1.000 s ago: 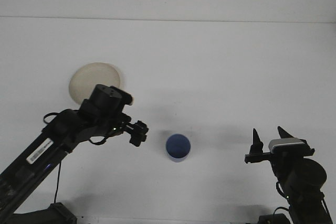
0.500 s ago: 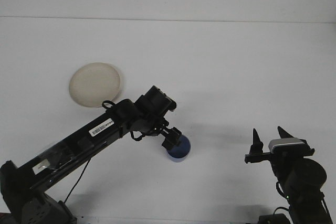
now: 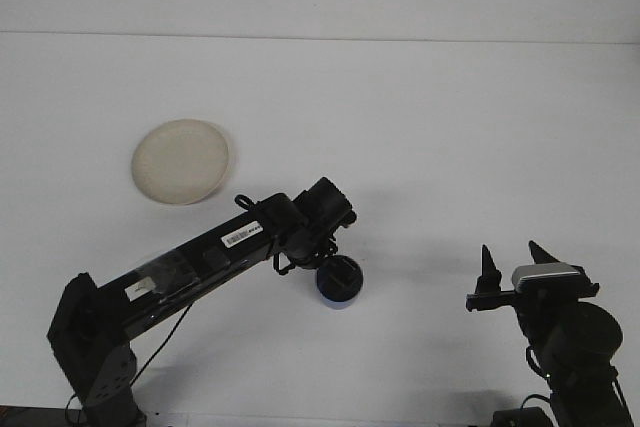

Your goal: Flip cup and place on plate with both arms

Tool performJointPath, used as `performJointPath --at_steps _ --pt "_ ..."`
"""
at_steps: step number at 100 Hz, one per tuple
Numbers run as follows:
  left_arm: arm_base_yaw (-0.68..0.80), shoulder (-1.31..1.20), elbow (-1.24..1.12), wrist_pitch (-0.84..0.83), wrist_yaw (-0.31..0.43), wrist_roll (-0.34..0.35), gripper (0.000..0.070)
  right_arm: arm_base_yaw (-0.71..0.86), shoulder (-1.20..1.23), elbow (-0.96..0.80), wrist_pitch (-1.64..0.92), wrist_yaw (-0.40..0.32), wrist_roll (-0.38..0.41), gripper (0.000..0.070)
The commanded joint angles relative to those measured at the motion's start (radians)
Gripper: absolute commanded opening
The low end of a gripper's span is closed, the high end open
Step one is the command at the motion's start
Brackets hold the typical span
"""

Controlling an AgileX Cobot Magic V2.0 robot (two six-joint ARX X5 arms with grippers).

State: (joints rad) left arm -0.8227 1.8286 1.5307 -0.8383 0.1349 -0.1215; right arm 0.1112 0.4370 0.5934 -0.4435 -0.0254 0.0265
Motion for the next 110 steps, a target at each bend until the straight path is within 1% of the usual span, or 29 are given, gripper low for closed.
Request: performJointPath --at_steps 1,5,13,15,16,20,35,40,48,59,70,81,85,92,110 --pt "-0.009 0.032 0.020 -0.005 -0.003 0.009 0.0410 0.002 0.000 0.006 0.008 0.000 0.005 0.0498" --pt "-0.009 0.036 0.020 -0.005 -0.003 0.011 0.0318 0.002 0.000 0.006 0.008 0.000 0.005 0.0498" --pt "-0.010 0.037 0.020 -0.002 -0.003 0.022 0.0070 0.002 0.000 0.006 0.008 0.000 0.005 0.0498" --pt "-0.010 0.037 0.020 -0.002 -0.003 0.027 0.0014 0.002 0.000 0.006 0.008 0.000 0.005 0.0498" --pt "-0.011 0.037 0.020 -0.001 -0.003 0.028 0.0000 0.002 0.001 0.006 0.008 0.000 0.005 0.0498" --pt "-0.013 0.037 0.021 -0.002 -0.003 0.029 0.0011 0.002 0.001 0.006 0.008 0.000 0.005 0.0498" --pt "-0.013 0.036 0.044 -0.026 -0.006 0.032 0.0010 0.002 0.001 0.006 0.008 0.000 0.005 0.0498" --pt "-0.011 0.036 0.062 -0.045 -0.018 0.044 0.0010 0.002 0.001 0.006 0.008 0.000 0.005 0.0498" --pt "0.003 0.036 0.113 -0.109 -0.063 0.082 0.0010 0.002 0.001 0.006 0.008 0.000 0.005 0.0498" --pt "0.045 0.036 0.199 -0.197 -0.127 0.112 0.0010 0.002 0.001 0.006 0.008 0.000 0.004 0.0498" --pt "0.121 0.036 0.290 -0.257 -0.163 0.129 0.0010 0.002 0.000 0.006 0.008 0.000 0.005 0.0498" --pt "0.215 0.036 0.356 -0.288 -0.249 0.146 0.0010 0.002 0.001 0.006 0.008 0.000 0.004 0.0498" --pt "0.255 0.036 0.373 -0.292 -0.267 0.148 0.0010 0.002 0.001 0.006 0.008 0.000 0.004 0.0498" --pt "0.332 0.037 0.393 -0.292 -0.268 0.160 0.0010 0.002 0.001 0.006 0.008 0.000 0.005 0.0498" --pt "0.535 0.046 0.396 -0.278 -0.267 0.160 0.0010 0.002 0.001 0.006 0.008 0.000 0.005 0.0498"
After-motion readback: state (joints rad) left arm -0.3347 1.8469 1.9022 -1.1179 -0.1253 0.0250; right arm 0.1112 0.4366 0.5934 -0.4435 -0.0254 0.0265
